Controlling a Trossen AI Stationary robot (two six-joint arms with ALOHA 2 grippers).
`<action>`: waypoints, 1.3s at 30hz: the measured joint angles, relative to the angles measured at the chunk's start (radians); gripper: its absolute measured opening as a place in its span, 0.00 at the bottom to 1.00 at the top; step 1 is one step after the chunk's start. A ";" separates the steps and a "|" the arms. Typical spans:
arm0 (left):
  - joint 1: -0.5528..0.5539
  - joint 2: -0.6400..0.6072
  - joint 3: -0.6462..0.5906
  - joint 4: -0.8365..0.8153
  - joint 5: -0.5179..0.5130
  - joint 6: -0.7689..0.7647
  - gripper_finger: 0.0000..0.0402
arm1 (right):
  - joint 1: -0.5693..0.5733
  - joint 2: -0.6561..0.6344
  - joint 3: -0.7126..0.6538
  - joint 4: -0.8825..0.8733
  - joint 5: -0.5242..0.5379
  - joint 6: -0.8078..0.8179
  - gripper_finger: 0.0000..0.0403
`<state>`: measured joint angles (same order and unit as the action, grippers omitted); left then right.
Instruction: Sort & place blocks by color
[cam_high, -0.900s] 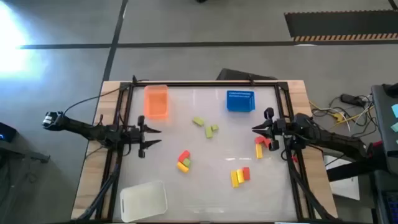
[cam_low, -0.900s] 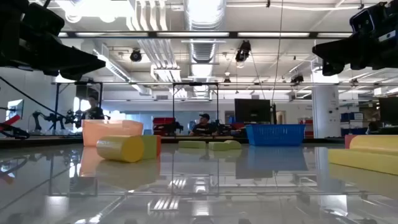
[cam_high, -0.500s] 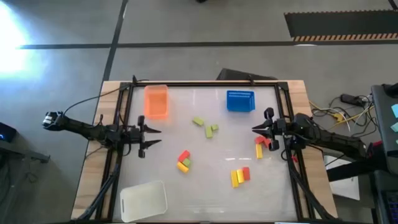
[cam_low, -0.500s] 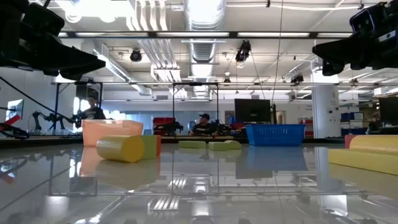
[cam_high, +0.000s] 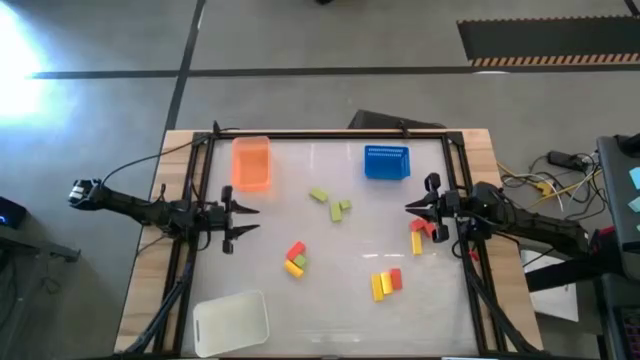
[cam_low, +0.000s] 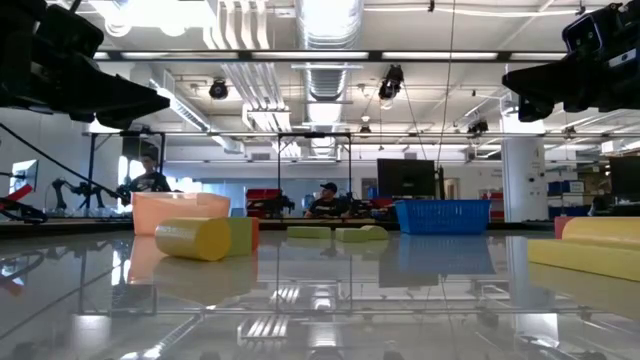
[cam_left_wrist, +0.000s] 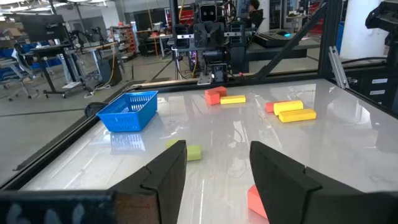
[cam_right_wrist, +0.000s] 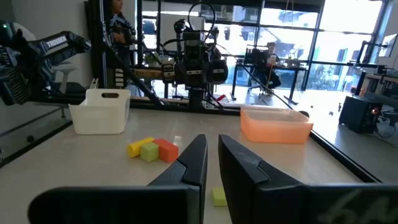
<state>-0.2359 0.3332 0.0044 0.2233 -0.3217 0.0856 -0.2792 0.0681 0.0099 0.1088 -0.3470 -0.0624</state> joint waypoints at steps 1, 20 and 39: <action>0.000 0.000 0.000 0.000 0.000 0.000 0.40 | 0.000 0.000 0.000 0.000 0.000 0.000 0.08; 0.000 0.000 0.000 0.000 0.000 0.000 0.40 | 0.000 0.000 0.000 0.000 0.000 0.000 0.08; 0.000 0.000 0.000 0.104 0.001 -0.077 0.40 | 0.000 0.000 0.000 0.008 0.044 -0.010 0.08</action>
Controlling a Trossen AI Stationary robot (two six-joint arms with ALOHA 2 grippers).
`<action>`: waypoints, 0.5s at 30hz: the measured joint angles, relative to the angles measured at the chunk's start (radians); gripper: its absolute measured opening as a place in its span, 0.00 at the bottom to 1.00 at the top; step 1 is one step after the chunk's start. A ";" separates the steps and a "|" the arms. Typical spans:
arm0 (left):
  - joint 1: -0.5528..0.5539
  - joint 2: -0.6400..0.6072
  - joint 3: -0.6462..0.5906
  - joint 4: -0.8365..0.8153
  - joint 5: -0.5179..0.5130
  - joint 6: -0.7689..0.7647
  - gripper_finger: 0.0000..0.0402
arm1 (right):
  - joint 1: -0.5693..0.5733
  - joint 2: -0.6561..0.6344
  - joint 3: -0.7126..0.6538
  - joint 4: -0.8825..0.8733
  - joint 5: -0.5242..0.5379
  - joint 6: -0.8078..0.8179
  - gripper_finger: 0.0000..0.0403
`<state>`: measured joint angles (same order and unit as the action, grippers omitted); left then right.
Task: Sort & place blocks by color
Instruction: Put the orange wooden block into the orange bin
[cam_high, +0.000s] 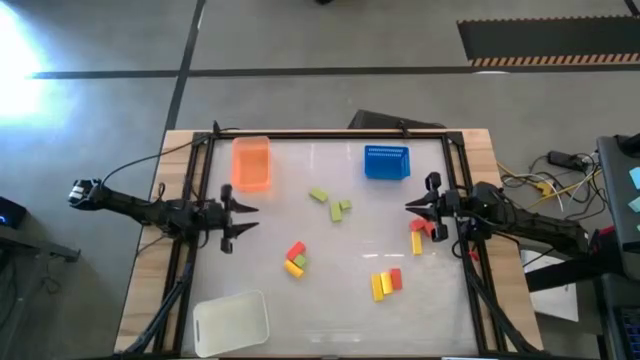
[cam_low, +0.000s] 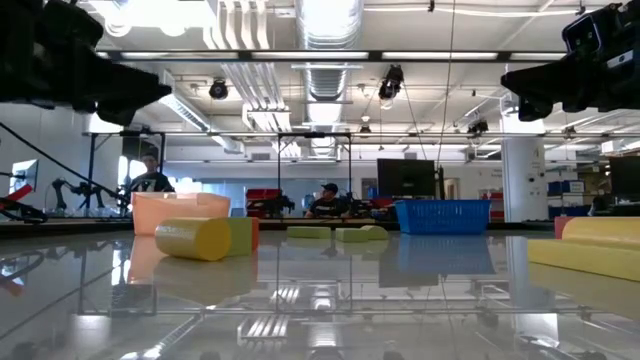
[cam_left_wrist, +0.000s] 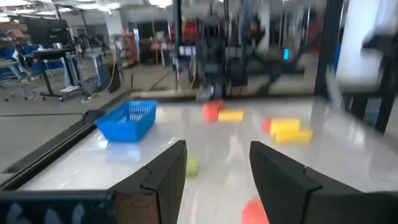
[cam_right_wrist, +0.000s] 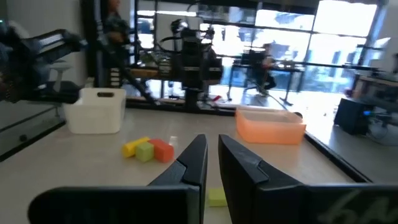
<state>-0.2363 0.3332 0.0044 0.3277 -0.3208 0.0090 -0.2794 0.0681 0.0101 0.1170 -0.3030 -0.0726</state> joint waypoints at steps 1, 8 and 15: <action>0.000 0.000 0.000 0.037 0.001 -0.007 0.40 | 0.000 0.000 0.000 0.001 0.019 0.008 0.08; 0.000 -0.002 0.000 0.269 0.002 -0.060 0.40 | 0.000 0.000 0.000 0.000 0.024 0.370 0.08; 0.000 0.000 0.000 0.336 -0.151 -0.148 0.40 | 0.000 0.000 0.000 0.119 0.114 0.440 0.08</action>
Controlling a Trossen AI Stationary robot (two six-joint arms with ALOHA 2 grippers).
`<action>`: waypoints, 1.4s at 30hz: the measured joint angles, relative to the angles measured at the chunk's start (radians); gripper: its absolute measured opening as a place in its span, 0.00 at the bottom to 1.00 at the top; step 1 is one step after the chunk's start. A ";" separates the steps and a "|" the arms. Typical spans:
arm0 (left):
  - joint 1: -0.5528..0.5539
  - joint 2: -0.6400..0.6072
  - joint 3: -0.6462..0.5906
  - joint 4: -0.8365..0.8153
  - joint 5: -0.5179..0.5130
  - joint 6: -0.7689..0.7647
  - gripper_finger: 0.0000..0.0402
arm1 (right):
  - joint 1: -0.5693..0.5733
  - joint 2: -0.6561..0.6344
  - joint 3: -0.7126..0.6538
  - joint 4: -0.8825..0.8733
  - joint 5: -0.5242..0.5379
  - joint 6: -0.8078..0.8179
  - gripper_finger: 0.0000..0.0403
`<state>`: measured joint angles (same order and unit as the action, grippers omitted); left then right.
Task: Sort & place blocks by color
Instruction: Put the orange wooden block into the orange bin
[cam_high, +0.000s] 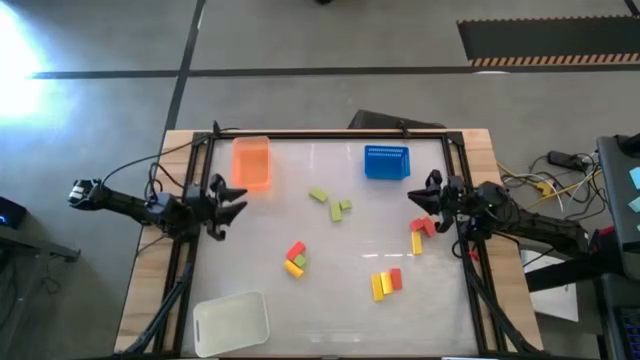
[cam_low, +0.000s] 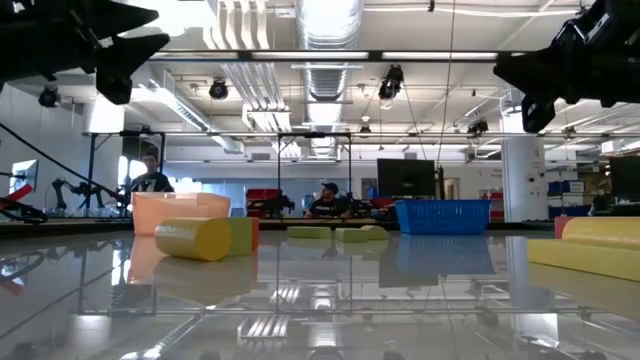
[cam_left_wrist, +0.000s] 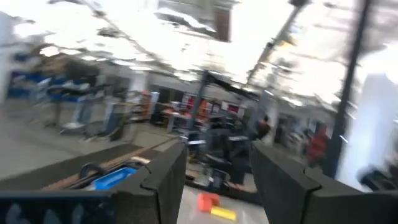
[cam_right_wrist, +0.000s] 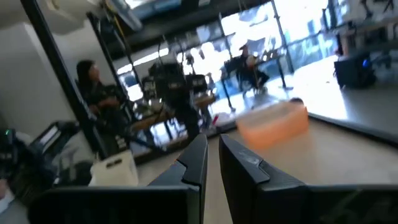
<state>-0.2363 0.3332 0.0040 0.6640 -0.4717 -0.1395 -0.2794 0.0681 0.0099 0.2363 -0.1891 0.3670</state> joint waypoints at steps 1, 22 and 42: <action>0.000 0.001 0.000 0.009 -0.037 -0.037 0.40 | 0.000 0.000 0.000 0.019 0.006 -0.002 0.08; 0.000 0.186 0.075 0.008 -0.241 -0.379 0.39 | 0.000 0.005 0.000 0.432 0.086 -0.182 0.08; 0.003 0.709 0.767 -1.037 -0.087 -0.971 0.03 | 0.000 0.025 0.153 0.456 0.086 -0.461 0.08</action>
<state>-0.2329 1.0427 0.7708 -0.3726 -0.5585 -1.1105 -0.2794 0.0934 0.1627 0.6922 -0.1028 -0.0942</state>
